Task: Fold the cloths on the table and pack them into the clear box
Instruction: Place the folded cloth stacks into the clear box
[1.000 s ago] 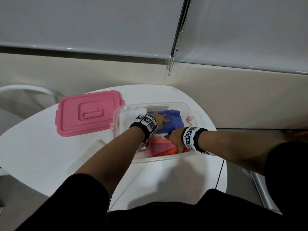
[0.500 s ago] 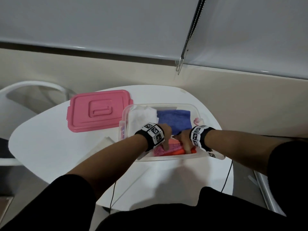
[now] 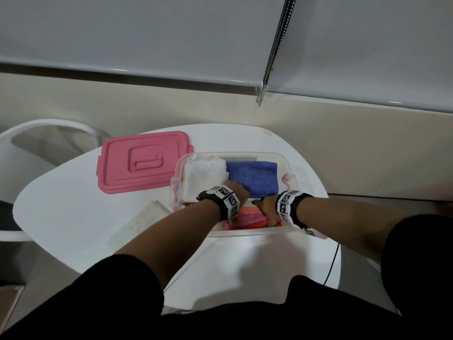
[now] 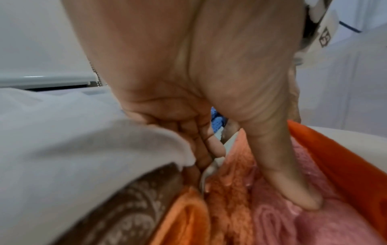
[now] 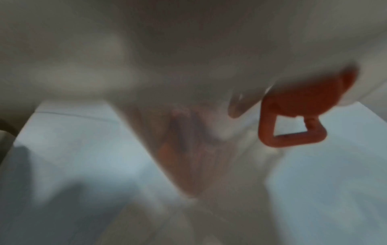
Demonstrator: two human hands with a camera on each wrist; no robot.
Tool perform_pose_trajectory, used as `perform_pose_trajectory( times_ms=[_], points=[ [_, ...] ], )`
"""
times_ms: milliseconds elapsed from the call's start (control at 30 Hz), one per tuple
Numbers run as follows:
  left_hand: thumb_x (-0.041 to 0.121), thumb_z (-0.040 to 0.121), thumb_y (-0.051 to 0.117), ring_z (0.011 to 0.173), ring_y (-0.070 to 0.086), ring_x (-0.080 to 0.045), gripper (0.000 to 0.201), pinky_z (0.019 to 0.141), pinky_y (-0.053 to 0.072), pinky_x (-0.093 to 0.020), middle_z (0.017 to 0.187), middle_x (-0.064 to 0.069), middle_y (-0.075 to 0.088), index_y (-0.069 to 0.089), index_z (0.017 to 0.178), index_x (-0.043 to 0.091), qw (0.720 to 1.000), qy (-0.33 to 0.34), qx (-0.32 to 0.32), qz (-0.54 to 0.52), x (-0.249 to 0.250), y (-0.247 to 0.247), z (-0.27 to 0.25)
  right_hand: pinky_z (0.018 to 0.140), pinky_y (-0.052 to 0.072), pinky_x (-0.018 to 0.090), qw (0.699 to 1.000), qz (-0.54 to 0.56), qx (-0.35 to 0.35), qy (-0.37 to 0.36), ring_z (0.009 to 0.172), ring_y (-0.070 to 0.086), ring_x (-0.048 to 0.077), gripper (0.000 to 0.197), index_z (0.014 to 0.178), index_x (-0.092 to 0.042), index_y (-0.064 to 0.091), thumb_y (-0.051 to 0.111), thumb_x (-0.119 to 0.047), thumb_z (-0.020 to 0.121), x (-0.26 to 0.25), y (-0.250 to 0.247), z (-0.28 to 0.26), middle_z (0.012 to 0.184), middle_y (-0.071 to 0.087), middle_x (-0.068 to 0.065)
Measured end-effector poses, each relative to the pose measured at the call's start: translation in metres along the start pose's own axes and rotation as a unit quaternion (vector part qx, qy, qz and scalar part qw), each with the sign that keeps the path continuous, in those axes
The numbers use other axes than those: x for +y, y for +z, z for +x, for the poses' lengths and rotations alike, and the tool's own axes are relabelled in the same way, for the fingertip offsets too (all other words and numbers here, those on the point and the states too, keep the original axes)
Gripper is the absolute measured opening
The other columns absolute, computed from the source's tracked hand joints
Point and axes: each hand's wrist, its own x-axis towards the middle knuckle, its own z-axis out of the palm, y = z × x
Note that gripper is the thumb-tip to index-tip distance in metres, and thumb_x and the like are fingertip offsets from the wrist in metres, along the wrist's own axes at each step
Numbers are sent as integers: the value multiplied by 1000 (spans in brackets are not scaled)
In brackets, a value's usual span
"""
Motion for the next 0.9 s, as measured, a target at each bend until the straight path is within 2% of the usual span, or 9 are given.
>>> perform_pose_trajectory(
  times_ms=[100,233,300,367,467,533,600,700,900],
  points=[
    [19,89,58,74,64,-23,4,65,51,-31,85,1,66,58,87,23,1000,-15,4,-27,-5,4,-1,81,51,32,997,48,60,-22,95,65,30,55,120,-17,57,73,-40,72,-18,-22,-43,109,67,6],
    [30,85,67,81,62,-21,11,75,51,-31,95,1,68,64,93,23,995,-26,-21,-91,-12,-11,11,84,53,31,993,115,36,-17,95,64,22,57,118,-19,60,82,-35,69,-14,-32,-60,110,67,1],
    [29,89,59,79,58,-23,9,69,43,-30,94,-3,70,65,87,21,989,-37,72,-124,-12,-31,17,90,52,35,990,135,49,-11,103,61,21,67,124,-21,60,85,-40,65,-9,-36,-66,117,66,-1],
    [23,90,54,96,60,-29,15,80,46,-35,107,-7,66,66,99,21,976,-43,145,-157,-14,-48,23,90,51,33,988,133,78,0,109,60,22,70,125,-23,61,84,-45,63,-5,-35,-75,117,66,-1],
    [22,97,48,126,46,-33,41,103,37,-41,141,-11,45,53,137,25,992,-40,55,-102,-18,-47,36,78,51,31,977,137,164,14,96,65,23,36,99,-24,73,75,-49,73,-4,-35,-91,97,72,-3],
    [23,99,47,132,42,-35,46,110,33,-42,150,-12,37,46,145,27,998,-23,-10,-66,-16,-38,42,75,50,31,955,168,242,42,95,65,25,22,93,-23,74,71,-40,80,-2,-41,-98,98,70,-1],
    [23,97,49,132,43,-36,48,111,32,-41,152,-10,37,46,145,28,997,-12,-20,-73,-17,-27,47,79,46,33,927,203,309,58,110,57,29,31,112,-24,66,67,-22,81,2,-47,-95,122,57,5],
    [15,95,49,138,37,-32,54,115,26,-35,157,-4,32,42,147,30,991,-23,-30,-126,-23,-24,45,104,41,39,948,188,252,46,136,37,34,75,150,-17,32,66,-13,83,7,-53,-82,158,22,12],
    [0,86,51,124,55,-27,47,107,39,-32,133,-5,61,68,122,24,946,-91,94,-297,-33,-37,20,95,41,38,975,138,157,75,124,50,39,72,150,-6,28,63,-26,90,-4,-55,-59,154,25,22]
  ],
)
